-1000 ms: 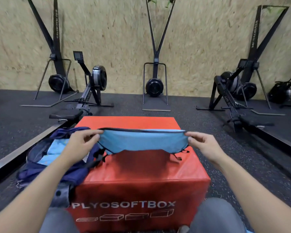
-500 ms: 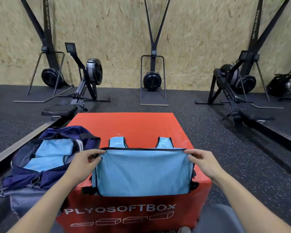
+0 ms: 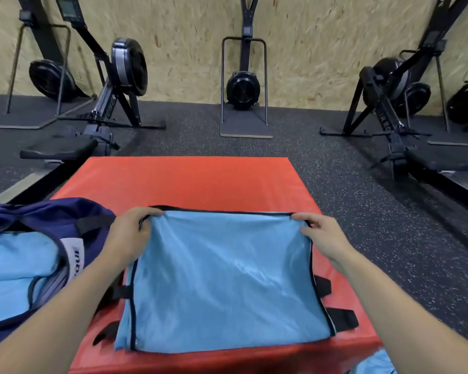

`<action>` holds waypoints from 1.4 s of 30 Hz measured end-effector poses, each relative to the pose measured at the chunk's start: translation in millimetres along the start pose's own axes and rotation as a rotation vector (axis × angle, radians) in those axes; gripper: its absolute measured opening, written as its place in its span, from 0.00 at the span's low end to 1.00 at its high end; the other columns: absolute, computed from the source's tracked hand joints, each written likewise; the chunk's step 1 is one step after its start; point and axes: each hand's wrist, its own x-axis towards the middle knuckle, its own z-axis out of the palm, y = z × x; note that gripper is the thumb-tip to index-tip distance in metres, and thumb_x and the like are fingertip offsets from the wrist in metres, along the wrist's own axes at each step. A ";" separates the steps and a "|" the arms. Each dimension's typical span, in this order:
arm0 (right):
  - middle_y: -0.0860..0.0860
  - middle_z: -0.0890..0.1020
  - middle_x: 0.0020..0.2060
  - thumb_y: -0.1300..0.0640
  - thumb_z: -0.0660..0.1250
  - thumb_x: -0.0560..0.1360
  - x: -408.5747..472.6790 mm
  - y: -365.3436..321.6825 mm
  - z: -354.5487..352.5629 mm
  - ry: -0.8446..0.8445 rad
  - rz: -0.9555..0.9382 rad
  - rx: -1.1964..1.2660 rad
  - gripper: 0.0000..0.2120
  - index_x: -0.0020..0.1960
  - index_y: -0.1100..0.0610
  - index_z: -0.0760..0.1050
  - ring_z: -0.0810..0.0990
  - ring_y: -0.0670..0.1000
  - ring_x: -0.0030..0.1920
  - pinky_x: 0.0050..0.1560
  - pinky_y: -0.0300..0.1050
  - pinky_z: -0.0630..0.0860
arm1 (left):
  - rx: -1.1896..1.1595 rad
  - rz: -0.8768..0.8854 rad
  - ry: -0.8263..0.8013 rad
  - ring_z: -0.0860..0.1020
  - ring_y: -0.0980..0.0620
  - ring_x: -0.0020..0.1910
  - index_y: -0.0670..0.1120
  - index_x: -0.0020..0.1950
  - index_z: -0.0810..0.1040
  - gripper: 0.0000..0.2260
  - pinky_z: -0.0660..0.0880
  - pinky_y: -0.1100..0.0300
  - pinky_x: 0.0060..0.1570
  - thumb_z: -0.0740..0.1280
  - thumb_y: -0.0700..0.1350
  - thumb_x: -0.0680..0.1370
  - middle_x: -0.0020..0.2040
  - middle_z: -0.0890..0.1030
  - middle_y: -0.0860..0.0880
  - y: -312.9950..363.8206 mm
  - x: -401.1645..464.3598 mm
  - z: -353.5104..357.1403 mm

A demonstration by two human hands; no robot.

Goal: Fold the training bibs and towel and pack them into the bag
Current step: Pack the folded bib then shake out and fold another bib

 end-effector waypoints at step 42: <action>0.53 0.59 0.79 0.41 0.40 0.79 -47.9 82.7 89.5 -0.057 -0.214 -0.997 0.35 0.80 0.57 0.60 0.54 0.52 0.80 0.79 0.49 0.45 | 0.456 0.099 -0.224 0.69 0.40 0.74 0.35 0.74 0.69 0.31 0.53 0.51 0.75 0.49 0.57 0.82 0.75 0.69 0.38 -38.2 -101.9 85.4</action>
